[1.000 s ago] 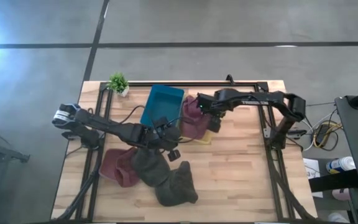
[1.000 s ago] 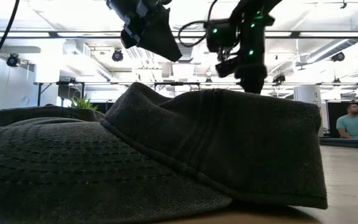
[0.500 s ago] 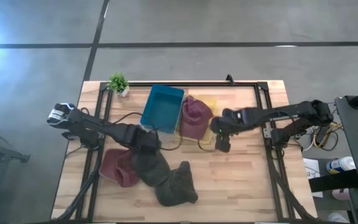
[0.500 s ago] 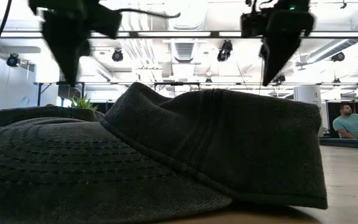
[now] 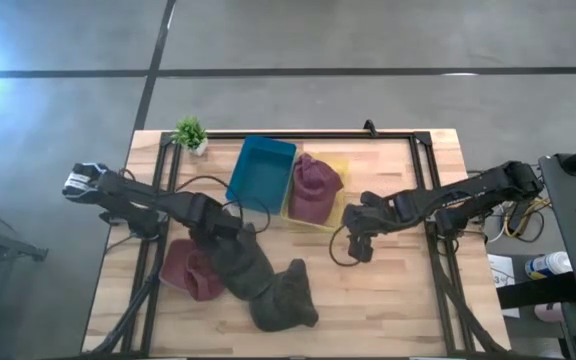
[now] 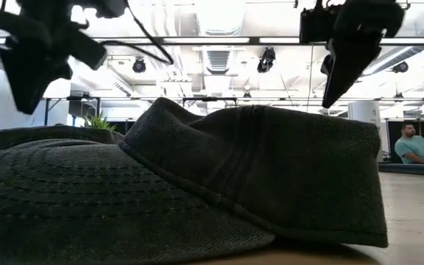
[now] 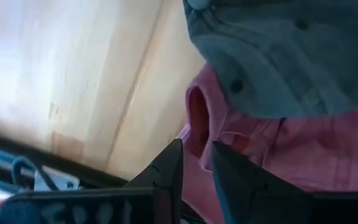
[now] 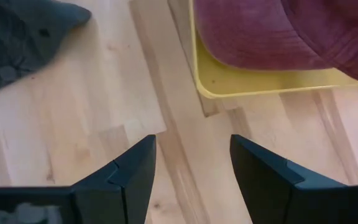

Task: Pick & Place hat
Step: Put the red cap into the yellow bin

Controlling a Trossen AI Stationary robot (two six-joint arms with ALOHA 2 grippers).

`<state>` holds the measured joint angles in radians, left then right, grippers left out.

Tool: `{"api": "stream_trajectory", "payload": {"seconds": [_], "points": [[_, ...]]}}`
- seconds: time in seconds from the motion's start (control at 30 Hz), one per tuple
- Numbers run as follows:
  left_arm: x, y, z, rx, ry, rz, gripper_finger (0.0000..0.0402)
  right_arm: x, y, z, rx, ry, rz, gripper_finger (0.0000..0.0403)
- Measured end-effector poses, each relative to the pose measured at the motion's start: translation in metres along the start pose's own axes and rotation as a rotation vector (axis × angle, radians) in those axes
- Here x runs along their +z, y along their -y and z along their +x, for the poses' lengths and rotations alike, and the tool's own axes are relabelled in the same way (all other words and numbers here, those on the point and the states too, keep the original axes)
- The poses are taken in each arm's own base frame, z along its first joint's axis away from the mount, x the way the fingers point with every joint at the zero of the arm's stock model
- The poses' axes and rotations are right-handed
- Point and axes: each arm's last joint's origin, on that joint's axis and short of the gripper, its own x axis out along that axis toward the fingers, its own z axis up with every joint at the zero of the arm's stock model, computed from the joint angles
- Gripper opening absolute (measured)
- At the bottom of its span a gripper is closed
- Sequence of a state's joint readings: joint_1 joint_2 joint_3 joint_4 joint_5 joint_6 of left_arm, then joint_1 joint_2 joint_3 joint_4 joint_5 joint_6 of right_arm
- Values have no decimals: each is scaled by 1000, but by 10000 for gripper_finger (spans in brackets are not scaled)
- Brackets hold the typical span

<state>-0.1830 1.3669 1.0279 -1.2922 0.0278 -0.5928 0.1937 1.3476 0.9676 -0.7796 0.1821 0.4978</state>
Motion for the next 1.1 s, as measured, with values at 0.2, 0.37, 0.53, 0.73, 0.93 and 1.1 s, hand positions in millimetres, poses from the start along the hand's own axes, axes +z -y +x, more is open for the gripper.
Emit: {"api": "stream_trajectory", "payload": {"seconds": [0.2,0.37,0.53,0.73,0.93,1.1], "points": [[-13,-21,14,-195,101,125,78,1,-5,-3,16,13,16,201],[-23,-32,23,-242,196,137,78,3,-7,-6,24,22,54,201],[-32,-37,41,-232,184,178,78,2,-9,-6,28,23,81,201],[-31,-37,44,-240,194,192,78,2,-10,-6,31,24,123,201],[-29,-38,46,-245,217,221,78,2,-10,-6,30,24,137,201],[-27,-42,46,-161,253,161,78,3,-10,-4,30,27,160,201]]}}
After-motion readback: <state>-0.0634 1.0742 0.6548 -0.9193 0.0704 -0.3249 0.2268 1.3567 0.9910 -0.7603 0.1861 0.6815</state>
